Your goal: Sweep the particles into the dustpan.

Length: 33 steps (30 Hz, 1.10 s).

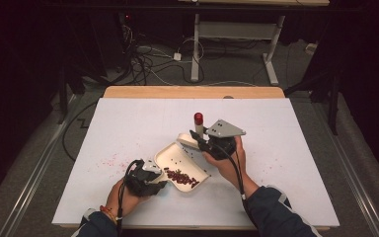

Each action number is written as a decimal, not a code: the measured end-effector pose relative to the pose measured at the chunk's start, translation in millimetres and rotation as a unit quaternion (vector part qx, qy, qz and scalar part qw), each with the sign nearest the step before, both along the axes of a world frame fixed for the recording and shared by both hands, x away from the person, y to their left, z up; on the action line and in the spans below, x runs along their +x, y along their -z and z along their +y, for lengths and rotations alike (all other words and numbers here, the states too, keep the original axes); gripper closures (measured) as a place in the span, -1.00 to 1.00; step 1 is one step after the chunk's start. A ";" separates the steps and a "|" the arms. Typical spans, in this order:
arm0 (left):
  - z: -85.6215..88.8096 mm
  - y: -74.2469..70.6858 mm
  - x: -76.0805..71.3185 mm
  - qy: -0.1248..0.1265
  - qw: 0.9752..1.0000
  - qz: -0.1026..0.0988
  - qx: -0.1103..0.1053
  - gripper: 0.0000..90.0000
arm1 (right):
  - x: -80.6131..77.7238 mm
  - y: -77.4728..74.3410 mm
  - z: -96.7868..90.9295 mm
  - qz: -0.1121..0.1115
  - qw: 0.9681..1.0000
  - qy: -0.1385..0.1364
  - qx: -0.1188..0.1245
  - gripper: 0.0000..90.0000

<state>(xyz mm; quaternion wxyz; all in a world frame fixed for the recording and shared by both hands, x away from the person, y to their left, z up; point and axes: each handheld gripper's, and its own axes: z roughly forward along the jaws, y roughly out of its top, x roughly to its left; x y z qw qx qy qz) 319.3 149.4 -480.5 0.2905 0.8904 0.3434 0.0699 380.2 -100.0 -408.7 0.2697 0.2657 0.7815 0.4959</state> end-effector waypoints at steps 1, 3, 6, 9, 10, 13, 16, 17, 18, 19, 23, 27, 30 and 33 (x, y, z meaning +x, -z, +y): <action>0.1 -0.2 -0.1 0.000 1.000 0.000 0.000 0.41 | -3.3 0.4 2.1 0.004 1.000 -0.006 0.001 0.55; -0.2 -0.4 -0.4 -0.001 1.000 0.000 0.000 0.41 | -9.6 0.5 5.4 0.005 1.000 -0.012 -0.005 0.55; 0.1 -1.1 -0.8 -0.002 1.000 -0.001 -0.001 0.41 | -15.9 -1.9 5.2 0.010 1.000 -0.021 0.002 0.56; -0.5 -0.8 -0.6 -0.001 1.000 -0.001 0.001 0.41 | -22.2 -6.2 3.4 0.026 0.999 -0.034 0.020 0.56; -0.7 -0.8 -0.4 0.000 1.000 -0.001 0.003 0.41 | -22.2 -6.2 3.4 0.026 0.999 -0.034 0.020 0.56; 0.0 -1.1 -0.3 0.000 1.000 -0.001 0.002 0.41 | -26.4 -9.4 4.4 0.020 0.999 -0.037 0.016 0.56; 0.7 -1.3 -0.6 0.001 1.000 -0.001 0.001 0.41 | -27.4 -14.5 1.1 0.016 0.999 -0.035 0.024 0.56; 0.9 -1.1 -0.7 0.001 1.000 -0.001 0.001 0.41 | -27.5 -16.4 -0.6 0.014 0.999 -0.034 0.025 0.56; 1.2 -1.1 -0.9 0.001 1.000 -0.002 0.000 0.41 | -27.9 -18.6 -2.5 0.011 0.999 -0.032 0.026 0.56; 1.6 -1.4 -1.0 0.001 1.000 -0.002 0.001 0.41 | -28.3 -20.9 -4.5 0.008 0.999 -0.032 0.028 0.56; 3.8 -3.5 -1.9 0.007 1.000 -0.001 0.001 0.41 | -30.1 -30.6 -14.9 0.001 0.999 -0.025 0.035 0.56; 3.7 -6.7 -5.7 0.015 1.000 -0.001 0.007 0.41 | -33.2 -35.3 -29.4 -0.002 0.999 -0.016 0.034 0.56; 2.6 -8.2 -8.2 0.026 1.000 0.000 0.017 0.41 | -36.5 -34.4 -44.0 -0.005 0.999 -0.005 0.032 0.56; 1.2 -8.6 -10.9 0.031 0.999 0.002 0.018 0.41 | -38.6 -32.0 -60.5 -0.006 0.999 0.016 0.032 0.56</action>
